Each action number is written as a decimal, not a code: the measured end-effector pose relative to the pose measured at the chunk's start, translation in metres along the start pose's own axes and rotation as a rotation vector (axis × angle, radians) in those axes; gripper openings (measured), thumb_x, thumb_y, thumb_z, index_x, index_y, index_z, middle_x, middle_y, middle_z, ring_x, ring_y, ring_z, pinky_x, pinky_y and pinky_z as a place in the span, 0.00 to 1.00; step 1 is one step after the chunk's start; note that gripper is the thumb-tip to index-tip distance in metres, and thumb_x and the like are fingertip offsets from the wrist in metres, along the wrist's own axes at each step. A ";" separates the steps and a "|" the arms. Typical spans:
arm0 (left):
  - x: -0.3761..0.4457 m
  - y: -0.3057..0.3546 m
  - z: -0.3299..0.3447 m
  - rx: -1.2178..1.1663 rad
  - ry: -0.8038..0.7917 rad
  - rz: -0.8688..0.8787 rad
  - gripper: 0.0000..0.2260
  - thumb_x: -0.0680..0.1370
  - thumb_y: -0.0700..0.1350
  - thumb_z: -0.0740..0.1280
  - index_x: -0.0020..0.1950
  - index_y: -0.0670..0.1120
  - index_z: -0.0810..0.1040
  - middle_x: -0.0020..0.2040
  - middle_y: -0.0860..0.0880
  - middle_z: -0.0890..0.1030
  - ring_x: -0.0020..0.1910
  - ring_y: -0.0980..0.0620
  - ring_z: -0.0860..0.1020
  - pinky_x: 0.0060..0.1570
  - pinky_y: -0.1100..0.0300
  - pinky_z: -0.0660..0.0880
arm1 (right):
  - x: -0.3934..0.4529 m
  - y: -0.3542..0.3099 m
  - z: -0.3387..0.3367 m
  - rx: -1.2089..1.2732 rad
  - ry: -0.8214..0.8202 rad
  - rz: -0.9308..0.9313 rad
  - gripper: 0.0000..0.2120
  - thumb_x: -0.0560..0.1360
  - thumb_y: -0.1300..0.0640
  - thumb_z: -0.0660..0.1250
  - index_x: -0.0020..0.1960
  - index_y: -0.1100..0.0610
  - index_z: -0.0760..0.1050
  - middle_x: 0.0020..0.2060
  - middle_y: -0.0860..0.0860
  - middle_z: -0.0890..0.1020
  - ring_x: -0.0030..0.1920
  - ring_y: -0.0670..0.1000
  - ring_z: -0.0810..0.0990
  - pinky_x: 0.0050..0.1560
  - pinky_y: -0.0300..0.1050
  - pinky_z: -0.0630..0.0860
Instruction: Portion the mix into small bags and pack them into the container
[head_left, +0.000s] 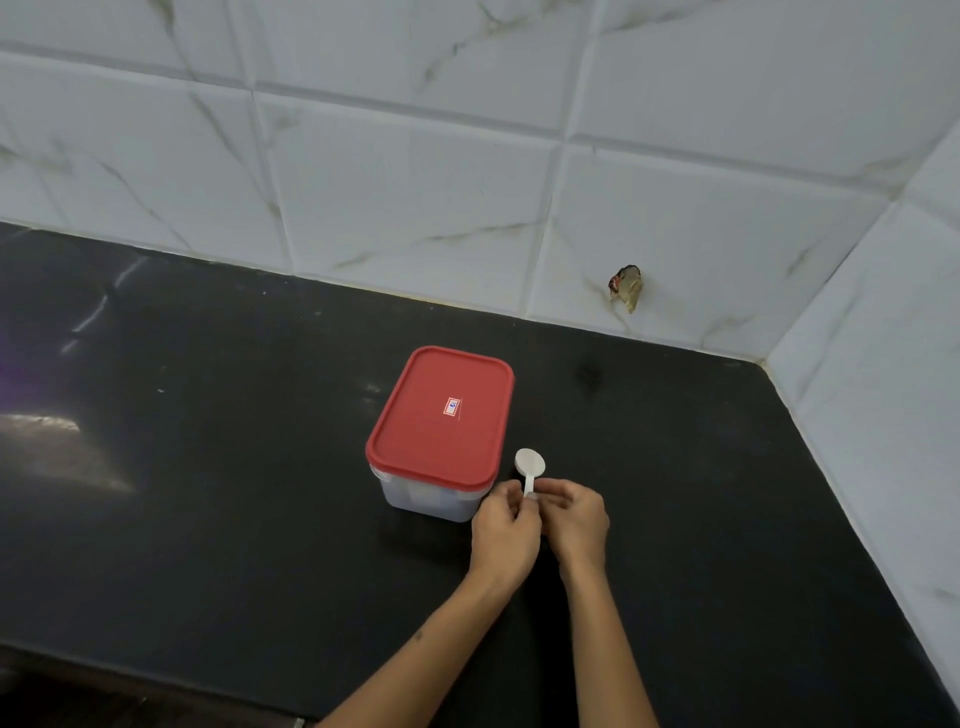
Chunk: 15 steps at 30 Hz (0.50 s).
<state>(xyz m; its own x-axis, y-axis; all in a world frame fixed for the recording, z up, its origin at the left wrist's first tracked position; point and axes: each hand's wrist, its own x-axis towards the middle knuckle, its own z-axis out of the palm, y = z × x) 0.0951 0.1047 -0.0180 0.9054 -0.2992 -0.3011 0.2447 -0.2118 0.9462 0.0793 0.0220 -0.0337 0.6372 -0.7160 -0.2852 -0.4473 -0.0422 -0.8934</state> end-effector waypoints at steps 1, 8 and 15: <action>0.000 0.001 0.000 0.005 0.003 0.001 0.13 0.80 0.40 0.61 0.65 0.42 0.74 0.53 0.50 0.79 0.53 0.55 0.78 0.52 0.65 0.73 | -0.001 0.000 0.000 -0.006 0.001 0.001 0.08 0.71 0.64 0.69 0.44 0.52 0.81 0.35 0.48 0.85 0.37 0.46 0.84 0.46 0.48 0.82; -0.001 -0.002 -0.002 0.025 0.003 -0.005 0.14 0.80 0.41 0.61 0.66 0.42 0.73 0.59 0.48 0.79 0.58 0.53 0.77 0.57 0.63 0.73 | -0.002 0.003 0.002 -0.029 0.026 -0.029 0.07 0.71 0.63 0.70 0.45 0.54 0.82 0.36 0.47 0.84 0.38 0.46 0.84 0.45 0.46 0.81; -0.003 0.000 -0.004 0.033 -0.001 -0.019 0.16 0.80 0.41 0.61 0.68 0.42 0.72 0.62 0.47 0.78 0.60 0.52 0.76 0.57 0.64 0.71 | -0.004 0.005 0.001 -0.002 0.032 -0.044 0.06 0.71 0.62 0.70 0.47 0.55 0.81 0.37 0.48 0.84 0.39 0.45 0.83 0.46 0.45 0.81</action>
<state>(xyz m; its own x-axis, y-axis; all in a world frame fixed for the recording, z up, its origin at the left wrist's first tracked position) 0.0939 0.1091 -0.0168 0.9003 -0.2962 -0.3190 0.2501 -0.2477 0.9360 0.0752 0.0250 -0.0377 0.6356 -0.7354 -0.2348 -0.4209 -0.0753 -0.9040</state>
